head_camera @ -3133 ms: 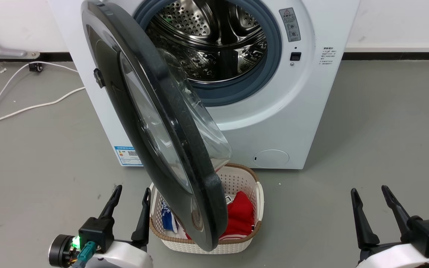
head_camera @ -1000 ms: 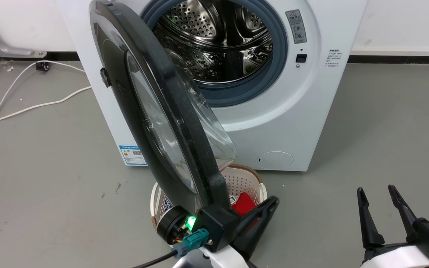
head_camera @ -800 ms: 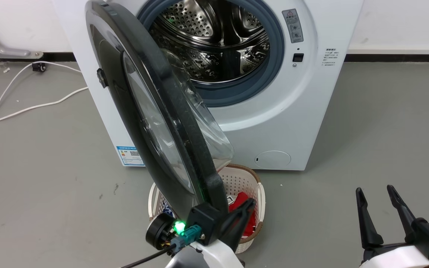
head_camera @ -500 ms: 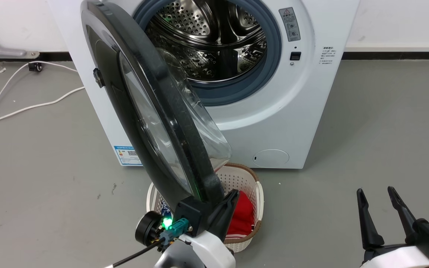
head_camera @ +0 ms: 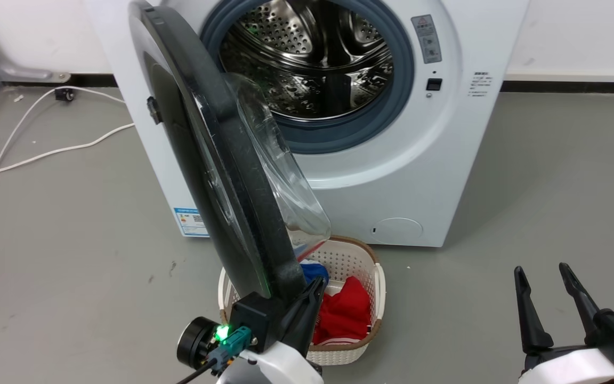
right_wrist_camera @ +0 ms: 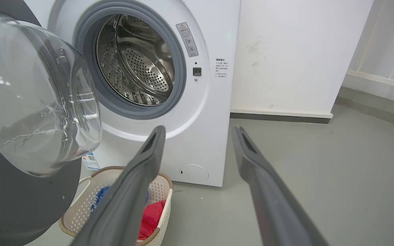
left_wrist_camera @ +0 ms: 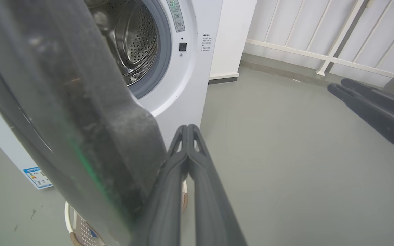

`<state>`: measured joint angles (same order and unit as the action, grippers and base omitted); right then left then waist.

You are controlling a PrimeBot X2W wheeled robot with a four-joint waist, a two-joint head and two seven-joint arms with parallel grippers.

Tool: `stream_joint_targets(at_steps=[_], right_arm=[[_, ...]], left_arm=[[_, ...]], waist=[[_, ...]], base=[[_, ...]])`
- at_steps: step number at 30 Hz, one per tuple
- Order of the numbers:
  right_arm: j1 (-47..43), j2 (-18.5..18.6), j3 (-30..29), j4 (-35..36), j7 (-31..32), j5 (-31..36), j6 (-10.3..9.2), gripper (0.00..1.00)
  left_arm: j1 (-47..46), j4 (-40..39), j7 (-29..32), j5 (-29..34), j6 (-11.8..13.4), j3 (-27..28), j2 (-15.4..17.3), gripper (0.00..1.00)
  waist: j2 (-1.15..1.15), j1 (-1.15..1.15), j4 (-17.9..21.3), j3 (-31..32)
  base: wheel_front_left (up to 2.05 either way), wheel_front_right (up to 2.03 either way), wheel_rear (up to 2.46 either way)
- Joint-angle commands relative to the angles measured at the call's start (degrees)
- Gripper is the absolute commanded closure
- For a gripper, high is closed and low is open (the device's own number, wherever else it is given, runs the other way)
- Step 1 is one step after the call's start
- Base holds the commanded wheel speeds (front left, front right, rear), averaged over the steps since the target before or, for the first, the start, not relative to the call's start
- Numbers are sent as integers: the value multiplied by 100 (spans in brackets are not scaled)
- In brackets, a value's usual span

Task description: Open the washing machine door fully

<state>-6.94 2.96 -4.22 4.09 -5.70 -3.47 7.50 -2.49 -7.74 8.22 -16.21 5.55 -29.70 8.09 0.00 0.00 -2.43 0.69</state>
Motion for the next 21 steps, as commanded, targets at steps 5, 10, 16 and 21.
stream_joint_targets(at_steps=[5,10,16,21], right_arm=[[133,-14,-19,110,68,65,-1,0],[113,-14,-86,177,128,69,-1,0],[89,-11,-132,237,192,52,-1,0],[111,-11,-157,251,223,15,-1,0]], left_arm=[[162,-162,-27,65,166,139,136,100],[185,-258,-87,111,204,107,158,100],[216,-326,-146,169,262,84,188,100],[279,-324,-219,157,344,164,222,100]], waist=[[0,0,-334,-56],[0,0,-749,-99],[0,0,-1296,-137],[0,0,-1599,-153]], base=[[0,0,0],[0,0,0],[0,0,0],[0,0,0]])
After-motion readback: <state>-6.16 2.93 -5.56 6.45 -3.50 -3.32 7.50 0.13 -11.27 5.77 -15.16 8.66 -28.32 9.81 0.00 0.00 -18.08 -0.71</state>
